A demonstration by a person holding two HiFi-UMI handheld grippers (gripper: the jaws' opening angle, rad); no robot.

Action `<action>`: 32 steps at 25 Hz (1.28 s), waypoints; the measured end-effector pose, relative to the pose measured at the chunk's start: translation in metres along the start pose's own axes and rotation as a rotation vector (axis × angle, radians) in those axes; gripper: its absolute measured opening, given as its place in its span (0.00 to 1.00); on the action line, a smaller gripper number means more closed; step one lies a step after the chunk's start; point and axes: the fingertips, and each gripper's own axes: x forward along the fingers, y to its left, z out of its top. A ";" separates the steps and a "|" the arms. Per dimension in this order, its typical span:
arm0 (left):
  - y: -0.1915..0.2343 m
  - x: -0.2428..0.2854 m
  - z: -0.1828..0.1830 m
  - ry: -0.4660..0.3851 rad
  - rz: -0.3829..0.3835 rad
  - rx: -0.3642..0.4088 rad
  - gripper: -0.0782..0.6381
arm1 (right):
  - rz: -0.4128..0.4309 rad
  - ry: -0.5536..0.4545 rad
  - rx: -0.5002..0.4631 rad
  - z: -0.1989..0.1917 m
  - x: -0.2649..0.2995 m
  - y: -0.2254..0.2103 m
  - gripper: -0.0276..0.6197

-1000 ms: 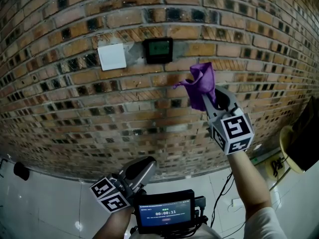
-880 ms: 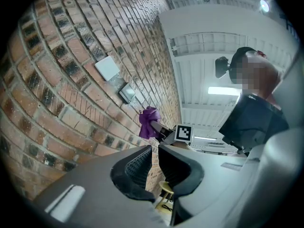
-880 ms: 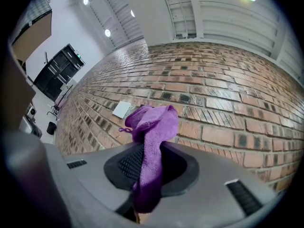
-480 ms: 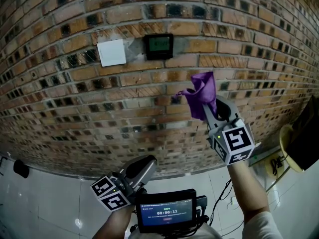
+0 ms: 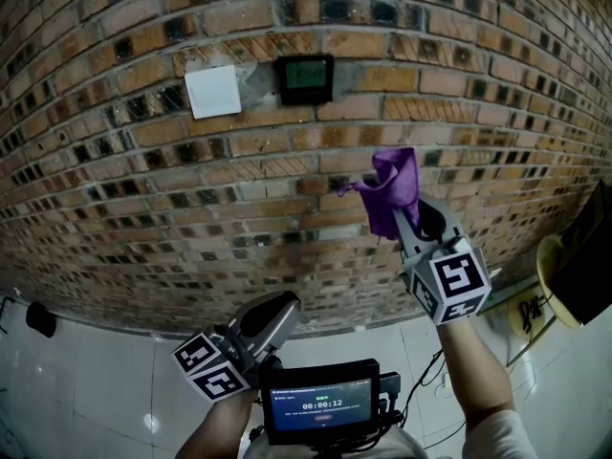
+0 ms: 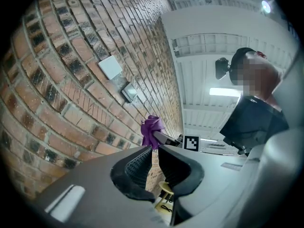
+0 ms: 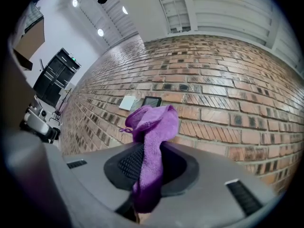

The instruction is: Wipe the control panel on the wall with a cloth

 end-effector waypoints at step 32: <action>0.001 -0.005 -0.005 0.002 0.007 -0.019 0.15 | 0.032 0.068 0.087 -0.035 -0.028 0.028 0.18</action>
